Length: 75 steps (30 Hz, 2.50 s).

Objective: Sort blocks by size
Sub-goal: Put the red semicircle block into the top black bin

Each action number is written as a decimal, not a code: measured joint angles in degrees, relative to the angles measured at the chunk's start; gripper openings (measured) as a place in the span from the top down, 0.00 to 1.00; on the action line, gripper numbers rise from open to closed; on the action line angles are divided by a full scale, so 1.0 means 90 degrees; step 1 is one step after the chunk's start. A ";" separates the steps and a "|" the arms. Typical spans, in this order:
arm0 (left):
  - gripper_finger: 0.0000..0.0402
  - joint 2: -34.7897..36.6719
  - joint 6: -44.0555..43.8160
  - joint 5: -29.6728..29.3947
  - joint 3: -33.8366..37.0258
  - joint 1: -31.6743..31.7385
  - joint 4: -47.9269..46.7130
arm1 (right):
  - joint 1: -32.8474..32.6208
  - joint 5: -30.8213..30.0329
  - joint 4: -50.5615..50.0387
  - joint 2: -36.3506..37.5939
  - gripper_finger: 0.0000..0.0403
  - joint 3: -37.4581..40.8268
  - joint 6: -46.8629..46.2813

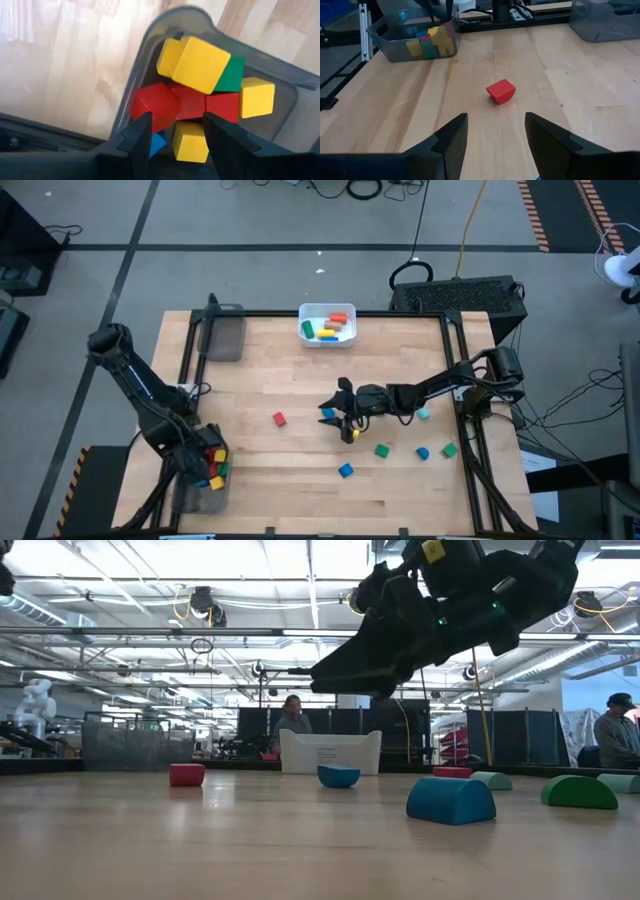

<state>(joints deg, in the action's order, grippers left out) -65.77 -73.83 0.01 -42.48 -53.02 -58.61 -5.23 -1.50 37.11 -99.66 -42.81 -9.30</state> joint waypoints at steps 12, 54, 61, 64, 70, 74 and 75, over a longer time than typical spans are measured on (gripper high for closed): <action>0.56 0.0505 0.1091 -0.0324 -0.0005 0.0846 0.0032 | 0.0010 0.0000 -0.1187 0.0000 0.54 -0.0827 0.0113; 0.56 0.0583 0.4460 -0.4803 -0.0012 0.2272 0.1206 | 0.0437 0.0678 -0.3305 -0.3302 0.29 -0.4641 0.1772; 0.56 0.0505 0.4636 -0.5118 0.0279 0.2270 0.1668 | 0.0550 0.0674 -0.3035 -0.3427 0.31 -0.4641 0.1851; 0.56 0.0512 0.4627 -0.5408 0.0342 0.2271 0.1657 | 0.0581 0.0688 -0.3056 -0.3439 0.31 -0.4641 0.1863; 0.56 0.0512 0.4636 -0.5967 0.0386 0.2276 0.1625 | 0.0580 0.0714 -0.2924 -0.3439 0.31 -0.4641 0.2107; 0.56 0.0512 0.4588 -0.5954 0.0386 0.2274 0.1675 | 0.0602 0.1007 -0.2588 -0.3603 0.31 -0.4643 0.2140; 0.56 0.0512 0.4586 -0.5926 0.0386 0.2274 0.1689 | 0.0609 0.1067 -0.2522 -0.3645 0.31 -0.4643 0.2129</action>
<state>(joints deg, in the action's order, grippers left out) -61.17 -32.55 -53.32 -39.00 -32.56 -43.41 0.25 8.11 14.41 -132.46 -84.60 9.86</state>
